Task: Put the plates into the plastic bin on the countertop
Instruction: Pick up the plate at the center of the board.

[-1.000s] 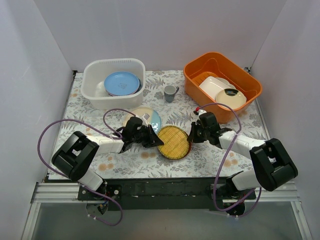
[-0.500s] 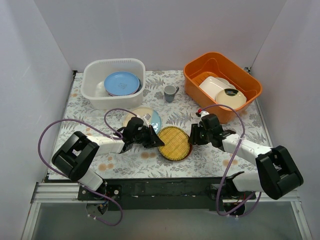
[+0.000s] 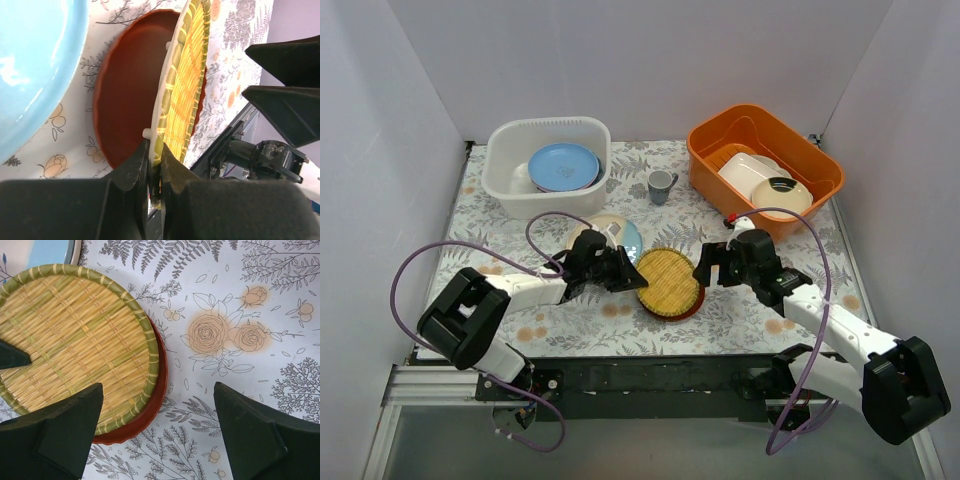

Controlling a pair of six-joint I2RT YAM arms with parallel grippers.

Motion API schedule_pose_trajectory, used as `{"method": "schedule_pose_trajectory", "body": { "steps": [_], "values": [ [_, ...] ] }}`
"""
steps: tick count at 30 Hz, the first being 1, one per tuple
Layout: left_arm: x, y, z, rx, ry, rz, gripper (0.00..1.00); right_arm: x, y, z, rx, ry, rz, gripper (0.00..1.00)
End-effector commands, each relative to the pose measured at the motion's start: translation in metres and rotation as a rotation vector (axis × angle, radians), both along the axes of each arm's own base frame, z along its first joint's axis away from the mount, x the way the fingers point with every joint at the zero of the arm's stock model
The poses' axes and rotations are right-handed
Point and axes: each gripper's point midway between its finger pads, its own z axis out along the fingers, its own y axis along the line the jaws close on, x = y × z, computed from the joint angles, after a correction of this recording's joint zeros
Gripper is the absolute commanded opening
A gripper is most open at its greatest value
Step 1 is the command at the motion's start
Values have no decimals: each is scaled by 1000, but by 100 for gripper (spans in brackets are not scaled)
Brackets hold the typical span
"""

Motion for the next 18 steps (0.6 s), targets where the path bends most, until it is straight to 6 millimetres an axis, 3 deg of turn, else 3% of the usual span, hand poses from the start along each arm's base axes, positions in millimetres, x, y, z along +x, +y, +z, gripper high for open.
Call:
{"method": "schedule_pose_trajectory", "body": {
  "steps": [1,7,18],
  "values": [
    [11,-10,54,-79,-120,-8,0,1,-2,4,-5,-32,7,98],
    [19,-6,78,-59,-186,17,0,-1,-5,6,-4,-44,-4,98],
    [39,-9,81,0,-214,26,0,-6,4,23,48,-71,52,98]
  ]
}}
